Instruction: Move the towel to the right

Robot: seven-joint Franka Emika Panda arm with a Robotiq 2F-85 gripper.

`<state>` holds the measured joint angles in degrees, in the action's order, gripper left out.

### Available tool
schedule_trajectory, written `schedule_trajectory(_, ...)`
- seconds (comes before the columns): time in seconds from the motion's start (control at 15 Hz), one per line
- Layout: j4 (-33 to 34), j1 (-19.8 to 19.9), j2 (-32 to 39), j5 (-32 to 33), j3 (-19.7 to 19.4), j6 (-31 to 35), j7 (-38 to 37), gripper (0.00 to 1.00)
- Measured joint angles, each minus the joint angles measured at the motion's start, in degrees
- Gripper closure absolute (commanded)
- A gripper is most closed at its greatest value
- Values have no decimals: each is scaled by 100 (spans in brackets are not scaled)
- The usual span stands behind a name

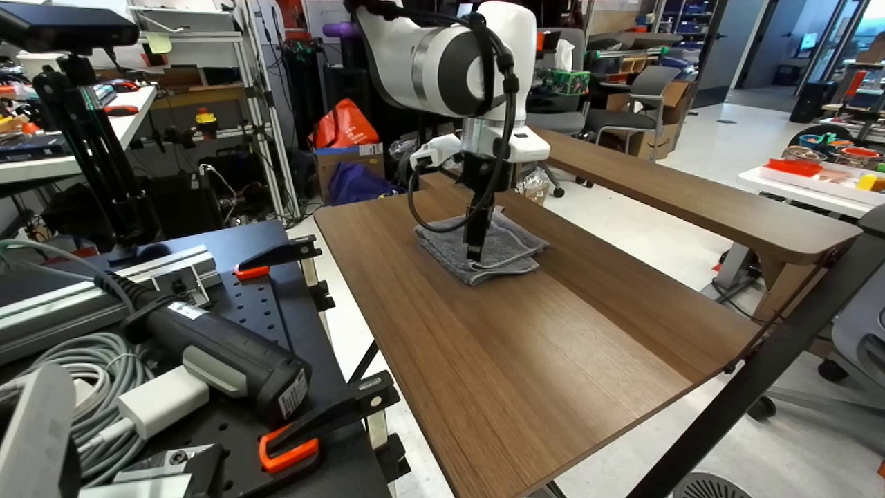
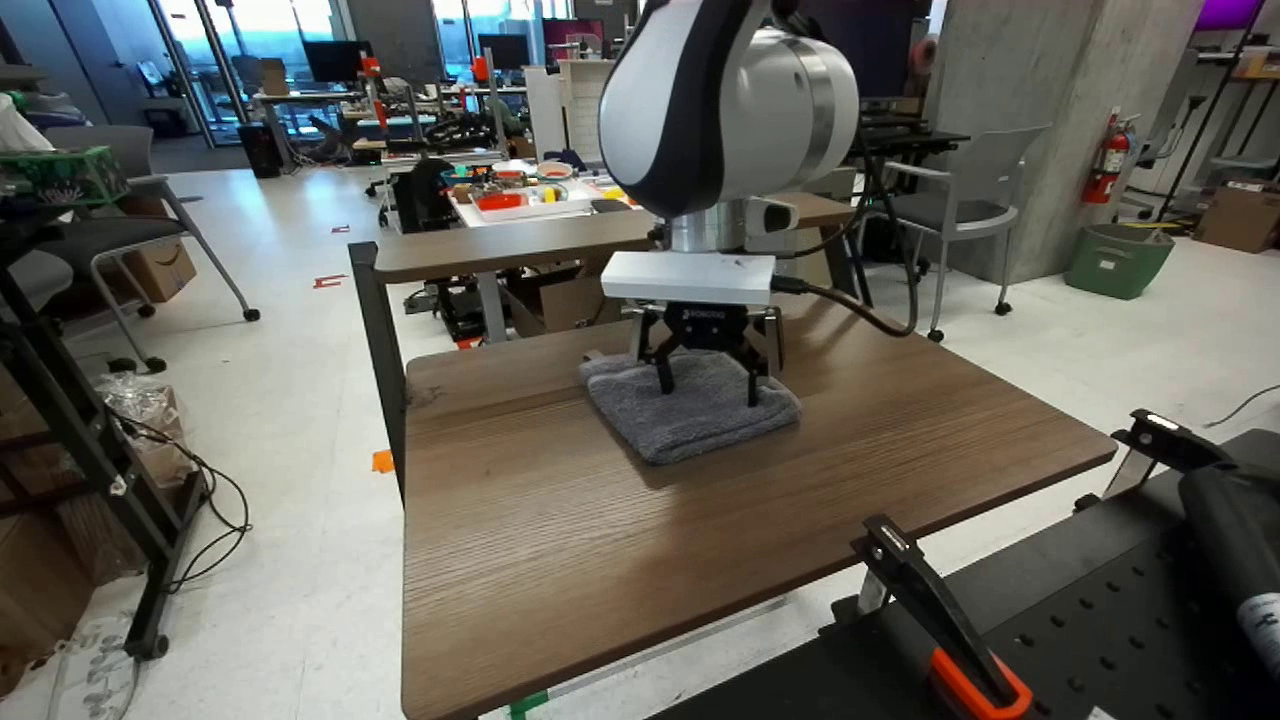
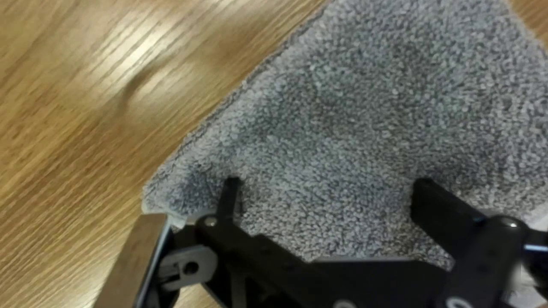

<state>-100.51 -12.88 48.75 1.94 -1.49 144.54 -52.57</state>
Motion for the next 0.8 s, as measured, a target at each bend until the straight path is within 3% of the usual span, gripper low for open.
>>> schedule_trajectory(0.8, -1233, 533, -374, -19, -738, 116, 9, 0)
